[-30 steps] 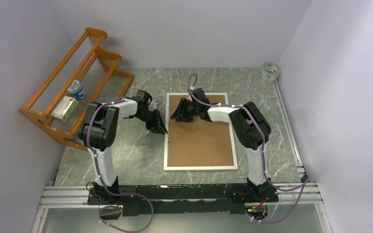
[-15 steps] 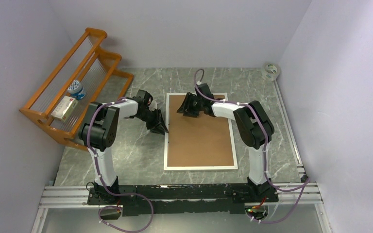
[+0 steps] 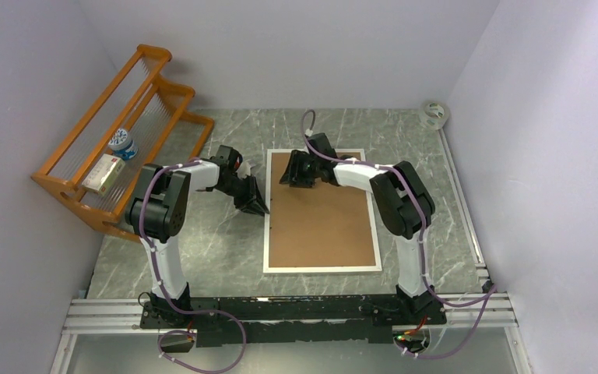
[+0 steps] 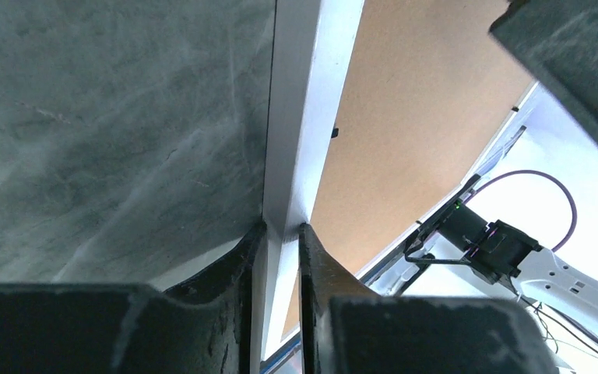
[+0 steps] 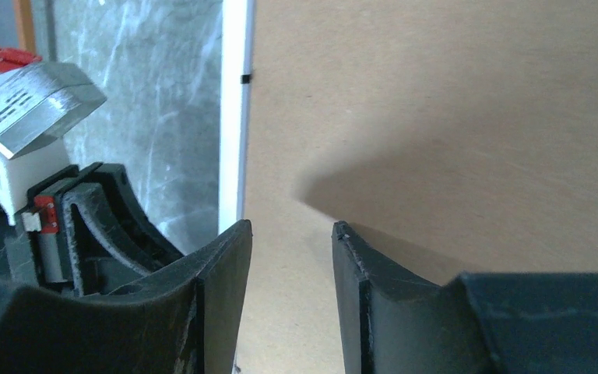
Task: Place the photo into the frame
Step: Install the photo frame at the center of the board.
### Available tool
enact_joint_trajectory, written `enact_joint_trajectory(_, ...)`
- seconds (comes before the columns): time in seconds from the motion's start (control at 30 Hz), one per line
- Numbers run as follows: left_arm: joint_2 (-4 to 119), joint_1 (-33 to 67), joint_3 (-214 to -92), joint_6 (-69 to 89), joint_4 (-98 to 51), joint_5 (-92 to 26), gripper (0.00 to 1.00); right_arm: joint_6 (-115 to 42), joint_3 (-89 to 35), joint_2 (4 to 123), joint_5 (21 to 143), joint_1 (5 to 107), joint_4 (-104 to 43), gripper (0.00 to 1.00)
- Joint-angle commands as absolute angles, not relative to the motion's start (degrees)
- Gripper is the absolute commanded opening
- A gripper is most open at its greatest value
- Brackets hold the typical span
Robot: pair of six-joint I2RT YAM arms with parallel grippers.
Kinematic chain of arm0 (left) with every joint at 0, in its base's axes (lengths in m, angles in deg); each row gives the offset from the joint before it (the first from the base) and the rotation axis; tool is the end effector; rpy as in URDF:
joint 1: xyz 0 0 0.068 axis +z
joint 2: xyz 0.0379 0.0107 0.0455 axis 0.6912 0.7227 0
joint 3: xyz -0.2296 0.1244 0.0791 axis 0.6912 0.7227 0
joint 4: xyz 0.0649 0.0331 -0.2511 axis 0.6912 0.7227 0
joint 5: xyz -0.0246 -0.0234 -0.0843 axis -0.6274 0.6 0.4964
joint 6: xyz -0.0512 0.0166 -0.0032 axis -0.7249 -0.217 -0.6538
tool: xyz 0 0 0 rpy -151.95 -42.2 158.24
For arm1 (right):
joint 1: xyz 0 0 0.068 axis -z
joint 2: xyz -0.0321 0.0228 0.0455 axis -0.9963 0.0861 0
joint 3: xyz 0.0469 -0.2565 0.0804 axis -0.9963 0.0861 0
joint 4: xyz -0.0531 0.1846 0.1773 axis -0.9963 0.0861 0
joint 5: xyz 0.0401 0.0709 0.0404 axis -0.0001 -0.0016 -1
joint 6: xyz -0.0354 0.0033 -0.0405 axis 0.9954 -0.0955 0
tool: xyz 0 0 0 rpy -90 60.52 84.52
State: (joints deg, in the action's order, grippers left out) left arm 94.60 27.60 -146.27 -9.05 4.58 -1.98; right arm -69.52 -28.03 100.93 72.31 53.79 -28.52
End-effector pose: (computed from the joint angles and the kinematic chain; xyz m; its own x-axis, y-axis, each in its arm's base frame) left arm 0.3407 -0.1219 0.1244 -0.9909 -0.1249 0.0509 -0.1266 0.7311 -0.6704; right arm 0.3756 0.2405 0.1503 -0.8930 0.1755 -0.4145 -0.1337 0.7759 0.6166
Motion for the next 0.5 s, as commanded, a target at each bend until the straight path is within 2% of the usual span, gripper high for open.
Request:
enact_joint_trajectory(0.0,96.19,26.32,-144.94,-8.05,-1.05,-1.69,0.18,-67.96,-28.58,104.64,66.09,51.93,-26.68,0.46)
enact_joint_trajectory(0.17,95.19,26.32,-145.02,-8.16,-0.67,-3.25,0.18,-69.46,-29.59,104.10,63.41,52.08,-29.45,0.46)
enact_joint_trajectory(0.3,92.36,26.53,-144.96,-9.00,-0.75,-6.98,0.23,-73.11,-31.72,104.26,61.56,52.66,-34.08,0.44)
enact_joint_trajectory(0.4,91.02,27.35,-145.63,-9.92,-1.15,-7.89,0.34,-76.04,-33.68,105.25,60.18,52.98,-37.50,0.38)
enact_joint_trajectory(0.47,90.49,28.42,-146.17,-10.73,-1.75,-7.90,0.38,-78.06,-35.45,106.32,59.42,53.29,-39.26,0.29)
